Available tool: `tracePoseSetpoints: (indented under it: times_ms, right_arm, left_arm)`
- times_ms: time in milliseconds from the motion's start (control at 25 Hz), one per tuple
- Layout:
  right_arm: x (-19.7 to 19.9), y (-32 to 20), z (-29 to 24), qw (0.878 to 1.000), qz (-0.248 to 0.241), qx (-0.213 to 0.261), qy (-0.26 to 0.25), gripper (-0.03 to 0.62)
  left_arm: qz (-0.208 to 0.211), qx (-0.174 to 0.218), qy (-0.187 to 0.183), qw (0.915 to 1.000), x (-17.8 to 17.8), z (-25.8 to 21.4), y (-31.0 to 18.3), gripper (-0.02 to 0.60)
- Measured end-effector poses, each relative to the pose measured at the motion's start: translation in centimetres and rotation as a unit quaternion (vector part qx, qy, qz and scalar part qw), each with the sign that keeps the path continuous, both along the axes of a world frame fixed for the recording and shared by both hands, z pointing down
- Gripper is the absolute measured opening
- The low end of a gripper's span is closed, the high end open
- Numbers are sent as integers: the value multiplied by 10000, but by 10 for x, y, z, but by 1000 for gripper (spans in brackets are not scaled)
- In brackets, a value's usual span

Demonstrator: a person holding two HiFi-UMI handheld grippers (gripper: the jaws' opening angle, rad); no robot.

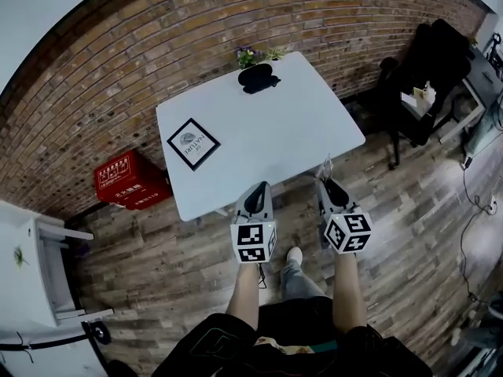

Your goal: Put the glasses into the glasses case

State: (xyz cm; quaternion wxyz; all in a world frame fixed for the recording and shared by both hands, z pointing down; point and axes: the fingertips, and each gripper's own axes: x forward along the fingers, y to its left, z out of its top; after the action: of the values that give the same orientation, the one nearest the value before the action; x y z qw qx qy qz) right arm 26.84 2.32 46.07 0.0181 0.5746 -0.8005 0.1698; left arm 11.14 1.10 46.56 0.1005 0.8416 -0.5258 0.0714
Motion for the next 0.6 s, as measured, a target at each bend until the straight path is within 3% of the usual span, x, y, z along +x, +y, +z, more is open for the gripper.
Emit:
tracePoseSetpoints:
  times_ms: [280, 600]
  right_arm:
    - [17, -57, -14, 9997, -181, 144, -35, 72]
    - [3, -99, -21, 9989, -414, 194, -109, 72]
  left_arm:
    - [-234, 84, 45, 9997, 11, -11, -46, 8]
    - [-573, -19, 91, 9983, -9, -11, -84, 8]
